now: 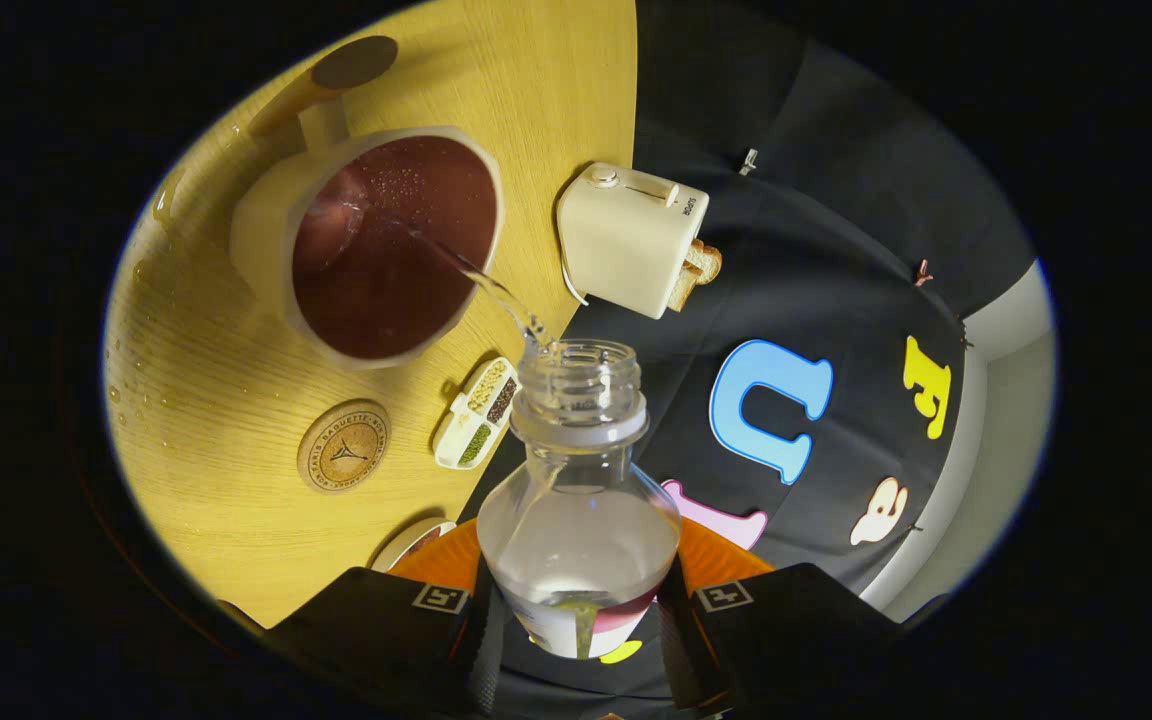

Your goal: Take the bottle from table, then pour the juice into the cup, finally place the bottle on the coaster

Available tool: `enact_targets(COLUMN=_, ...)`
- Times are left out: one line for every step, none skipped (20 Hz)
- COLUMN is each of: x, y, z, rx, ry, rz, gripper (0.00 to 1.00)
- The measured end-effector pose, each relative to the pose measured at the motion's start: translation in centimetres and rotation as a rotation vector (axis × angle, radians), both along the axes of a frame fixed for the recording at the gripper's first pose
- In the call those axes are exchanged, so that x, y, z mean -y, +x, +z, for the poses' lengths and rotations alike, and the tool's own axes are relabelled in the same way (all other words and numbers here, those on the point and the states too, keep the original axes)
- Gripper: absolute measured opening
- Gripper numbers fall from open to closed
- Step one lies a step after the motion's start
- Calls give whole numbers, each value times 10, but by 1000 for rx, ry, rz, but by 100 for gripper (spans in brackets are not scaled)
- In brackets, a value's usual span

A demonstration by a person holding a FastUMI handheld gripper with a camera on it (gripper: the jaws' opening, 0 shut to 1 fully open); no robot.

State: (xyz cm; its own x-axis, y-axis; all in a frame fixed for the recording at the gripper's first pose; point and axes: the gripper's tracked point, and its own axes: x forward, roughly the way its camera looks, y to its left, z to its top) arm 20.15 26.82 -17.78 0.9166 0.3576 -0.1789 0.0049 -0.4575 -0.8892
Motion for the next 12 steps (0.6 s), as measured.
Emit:
enact_targets(x=1, y=-1, z=1, rx=1, ry=-10, rz=4, gripper=67)
enact_targets(x=1, y=0, z=1, rx=5, ry=-20, rz=11, gripper=67)
enact_targets(x=1, y=0, z=2, rx=7, ry=-30, rz=16, gripper=67)
enact_targets(x=1, y=1, z=2, rx=11, ry=-41, rz=22, gripper=67)
enact_targets(x=1, y=2, z=3, rx=12, ry=-50, rz=27, gripper=67)
enact_targets(x=0, y=2, z=4, rx=15, ry=-58, rz=35, gripper=67)
enact_targets(x=0, y=1, z=5, rx=19, ry=-67, rz=43, gripper=67)
enact_targets(x=-1, y=2, z=6, rx=23, ry=-75, rz=51, gripper=67)
enact_targets(x=-2, y=2, z=8, rx=29, ry=-85, rz=60, gripper=67)
enact_targets(x=-4, y=3, z=10, rx=35, ry=-97, rz=70, gripper=67)
enact_targets(x=-5, y=3, z=11, rx=41, ry=-109, rz=79, gripper=67)
enact_targets(x=-7, y=4, z=13, rx=44, ry=-120, rz=88, gripper=67)
